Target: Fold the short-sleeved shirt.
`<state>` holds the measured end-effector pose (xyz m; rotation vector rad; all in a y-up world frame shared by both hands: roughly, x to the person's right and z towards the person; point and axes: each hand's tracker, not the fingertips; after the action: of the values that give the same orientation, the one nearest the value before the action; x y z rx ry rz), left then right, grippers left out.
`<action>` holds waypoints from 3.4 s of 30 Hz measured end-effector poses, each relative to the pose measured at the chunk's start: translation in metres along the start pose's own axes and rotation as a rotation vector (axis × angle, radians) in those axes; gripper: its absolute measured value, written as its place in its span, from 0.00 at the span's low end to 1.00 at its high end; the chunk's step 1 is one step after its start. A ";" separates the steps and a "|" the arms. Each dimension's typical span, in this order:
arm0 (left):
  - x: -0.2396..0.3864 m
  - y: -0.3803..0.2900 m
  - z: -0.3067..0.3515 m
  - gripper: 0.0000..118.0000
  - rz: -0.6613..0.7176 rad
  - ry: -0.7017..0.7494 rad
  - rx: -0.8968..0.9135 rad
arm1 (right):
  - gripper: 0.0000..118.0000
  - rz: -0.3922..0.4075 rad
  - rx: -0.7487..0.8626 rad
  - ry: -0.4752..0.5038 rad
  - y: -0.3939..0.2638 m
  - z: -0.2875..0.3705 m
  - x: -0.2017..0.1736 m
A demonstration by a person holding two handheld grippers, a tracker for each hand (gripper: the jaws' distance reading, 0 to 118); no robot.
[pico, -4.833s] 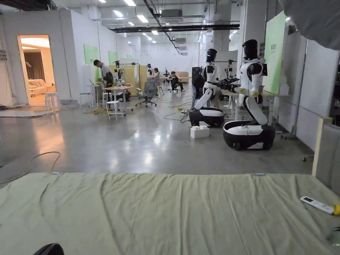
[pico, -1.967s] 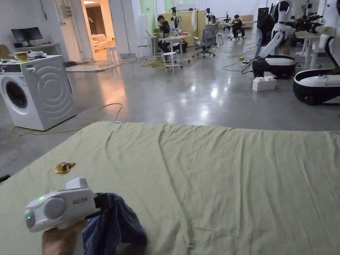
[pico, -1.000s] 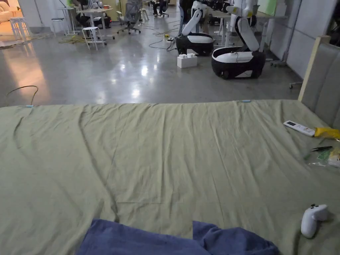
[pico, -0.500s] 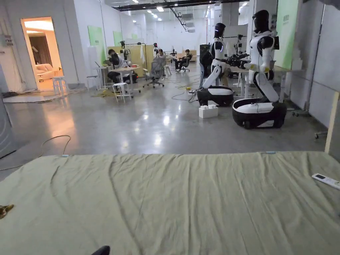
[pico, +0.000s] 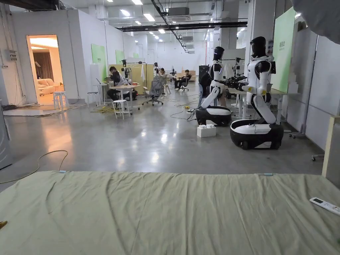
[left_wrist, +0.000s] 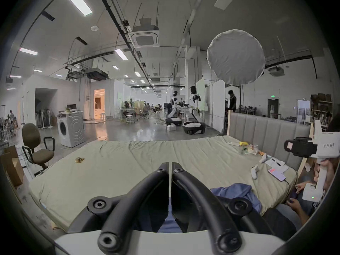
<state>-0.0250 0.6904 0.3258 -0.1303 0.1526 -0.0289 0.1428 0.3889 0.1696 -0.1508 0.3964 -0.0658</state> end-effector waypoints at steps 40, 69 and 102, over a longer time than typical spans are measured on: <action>-0.090 -0.134 -0.519 0.68 0.100 -0.078 -0.791 | 0.00 -0.121 -0.306 -0.101 -0.074 -0.025 0.051; -0.033 -0.245 -0.669 0.05 -0.014 -0.083 -1.076 | 0.63 0.069 -0.578 -0.005 -0.128 -0.191 0.132; -0.173 0.117 -0.154 0.02 0.181 -0.132 -0.139 | 0.10 -0.096 -0.070 -0.043 0.073 -0.131 0.106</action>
<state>-0.2178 0.7931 0.1855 -0.2555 0.0341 0.1706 0.1924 0.4334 -0.0017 -0.2397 0.3486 -0.1430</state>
